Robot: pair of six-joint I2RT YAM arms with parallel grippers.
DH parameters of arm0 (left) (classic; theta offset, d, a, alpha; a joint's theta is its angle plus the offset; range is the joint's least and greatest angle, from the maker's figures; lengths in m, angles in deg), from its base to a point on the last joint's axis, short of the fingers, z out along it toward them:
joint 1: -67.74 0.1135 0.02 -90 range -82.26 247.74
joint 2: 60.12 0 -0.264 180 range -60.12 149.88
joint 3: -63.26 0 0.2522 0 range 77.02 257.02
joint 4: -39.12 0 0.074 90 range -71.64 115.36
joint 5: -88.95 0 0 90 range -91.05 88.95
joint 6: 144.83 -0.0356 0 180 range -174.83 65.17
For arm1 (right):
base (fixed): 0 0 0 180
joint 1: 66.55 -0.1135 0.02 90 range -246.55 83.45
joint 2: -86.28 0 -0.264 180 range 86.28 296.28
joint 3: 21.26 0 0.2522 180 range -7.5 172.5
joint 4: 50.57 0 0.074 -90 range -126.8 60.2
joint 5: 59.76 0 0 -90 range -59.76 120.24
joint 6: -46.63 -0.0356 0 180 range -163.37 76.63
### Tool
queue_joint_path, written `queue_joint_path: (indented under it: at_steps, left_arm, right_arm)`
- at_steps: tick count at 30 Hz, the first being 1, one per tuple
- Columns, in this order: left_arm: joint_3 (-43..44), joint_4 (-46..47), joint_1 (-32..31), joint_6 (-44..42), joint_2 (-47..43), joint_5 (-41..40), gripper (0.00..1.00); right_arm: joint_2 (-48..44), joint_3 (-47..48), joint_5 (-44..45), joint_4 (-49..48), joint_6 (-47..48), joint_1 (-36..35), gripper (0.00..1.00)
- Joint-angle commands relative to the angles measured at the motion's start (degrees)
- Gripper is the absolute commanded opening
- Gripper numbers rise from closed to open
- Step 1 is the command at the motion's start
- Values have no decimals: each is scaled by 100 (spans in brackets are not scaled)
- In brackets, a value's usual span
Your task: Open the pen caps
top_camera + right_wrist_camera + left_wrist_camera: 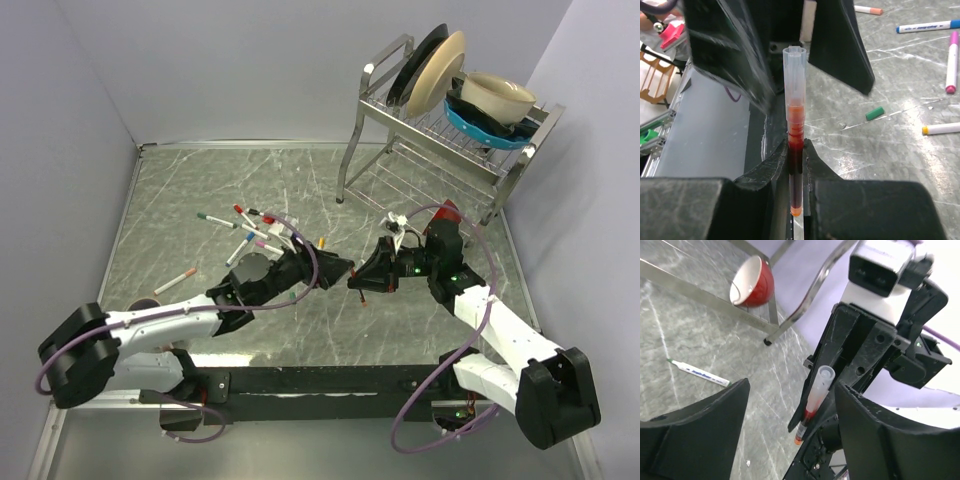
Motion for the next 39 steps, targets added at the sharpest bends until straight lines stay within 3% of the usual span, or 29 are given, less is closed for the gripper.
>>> queue_joint_path:
  at_steps: [1, 8, 12, 16, 21, 30, 33, 34, 35, 37, 39]
  left_arm:
    - [409, 553, 9, -120, 337, 562, 67]
    - [630, 729, 18, -155, 629, 739, 41]
    - [629, 756, 26, -172, 603, 730, 2]
    - [428, 887, 26, -234, 340, 310, 1]
    - [339, 712, 289, -541, -503, -859, 1]
    - [278, -122, 1318, -472, -1550, -1037, 1]
    - [208, -990, 1389, -147, -1708, -1132, 1]
    - [208, -1837, 1389, 150, -1735, -1272, 1]
    - [190, -2229, 1389, 301, -1753, -1343, 1]
    - [24, -3316, 1398, 775, -1788, -1414, 1]
    - [-169, -3804, 1398, 1161, -1875, -1397, 1]
  right_arm:
    - [72, 222, -232, -190, -31, 26, 0]
    - [116, 195, -293, -349, -180, 35, 0]
    - [203, 222, -302, -314, -189, 35, 0]
    - [326, 231, -390, -349, -285, 26, 0]
    - [528, 213, -548, -333, -400, -52, 0]
    - [538, 485, -207, 624, 494, -211, 0]
    - [380, 835, 1056, 1676, 1493, -211, 0]
    - [266, 933, 1556, 1881, 1663, -211, 0]
    - [204, 1003, 2475, 2057, 1796, -202, 0]
    - [98, 1118, 3263, 2375, 2148, -202, 0]
    - [150, 1188, 3897, 2559, 2367, -176, 0]
